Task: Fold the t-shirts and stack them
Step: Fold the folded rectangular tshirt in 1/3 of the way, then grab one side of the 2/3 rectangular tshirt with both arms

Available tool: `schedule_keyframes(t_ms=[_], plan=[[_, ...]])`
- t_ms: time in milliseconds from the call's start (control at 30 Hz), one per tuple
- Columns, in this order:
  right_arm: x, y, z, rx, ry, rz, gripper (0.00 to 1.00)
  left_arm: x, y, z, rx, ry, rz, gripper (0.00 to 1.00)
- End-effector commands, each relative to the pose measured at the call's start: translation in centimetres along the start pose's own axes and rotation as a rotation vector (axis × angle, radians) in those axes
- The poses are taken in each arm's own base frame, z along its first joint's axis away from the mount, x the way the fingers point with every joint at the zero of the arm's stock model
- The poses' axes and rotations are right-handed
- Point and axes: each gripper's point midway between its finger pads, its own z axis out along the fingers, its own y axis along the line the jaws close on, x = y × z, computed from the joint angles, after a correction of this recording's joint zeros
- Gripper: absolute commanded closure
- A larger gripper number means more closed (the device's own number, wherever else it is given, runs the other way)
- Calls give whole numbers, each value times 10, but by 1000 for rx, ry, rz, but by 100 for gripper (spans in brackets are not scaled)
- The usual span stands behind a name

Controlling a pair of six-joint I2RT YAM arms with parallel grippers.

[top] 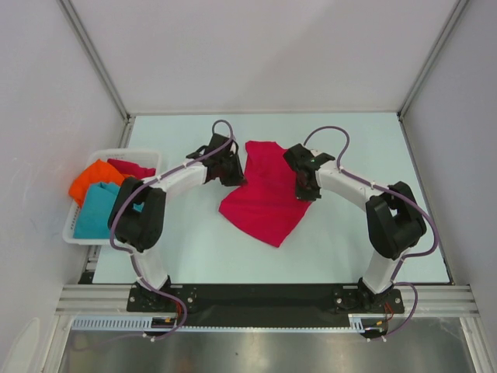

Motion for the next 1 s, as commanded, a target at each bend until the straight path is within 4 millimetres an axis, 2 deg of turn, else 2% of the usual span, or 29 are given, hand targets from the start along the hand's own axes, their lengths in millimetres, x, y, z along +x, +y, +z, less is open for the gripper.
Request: schedule_keyframes(t_ms=[0,133,167,267,333,367,433,467,500,567,733,833,967], plan=[[-13,6,-9,-24,-41,2,83,11,6,3,-31,54,-3,70],[-9,7,-19,-37,-41,0,83,9,12,-9,-64,13,0,45],[-6,9,-23,-43,-43,-7,83,10,20,-11,-98,-2,-4,34],[3,17,-33,-76,-38,-22,83,7,22,-25,-113,-38,-3,23],[16,21,-38,-95,-20,-31,83,12,26,-33,-116,-44,-11,23],[22,24,-40,-108,-9,-26,83,22,33,-34,-128,-30,-22,23],[45,33,-43,-149,26,-43,82,26,33,-43,-115,-49,-30,23],[55,37,-44,-162,40,-50,83,38,41,-43,-129,-33,-41,23],[66,45,-46,-180,51,-54,82,40,42,-45,-124,-43,-43,22],[87,46,-44,-180,87,-68,82,44,45,-51,-119,-56,-52,23],[128,65,-49,-220,134,-92,82,60,58,-51,-131,-49,-52,22],[139,72,-52,-228,144,-104,82,64,62,-47,-132,-51,-47,22],[140,78,-56,-234,141,-113,81,63,66,-41,-139,-63,-33,22]])
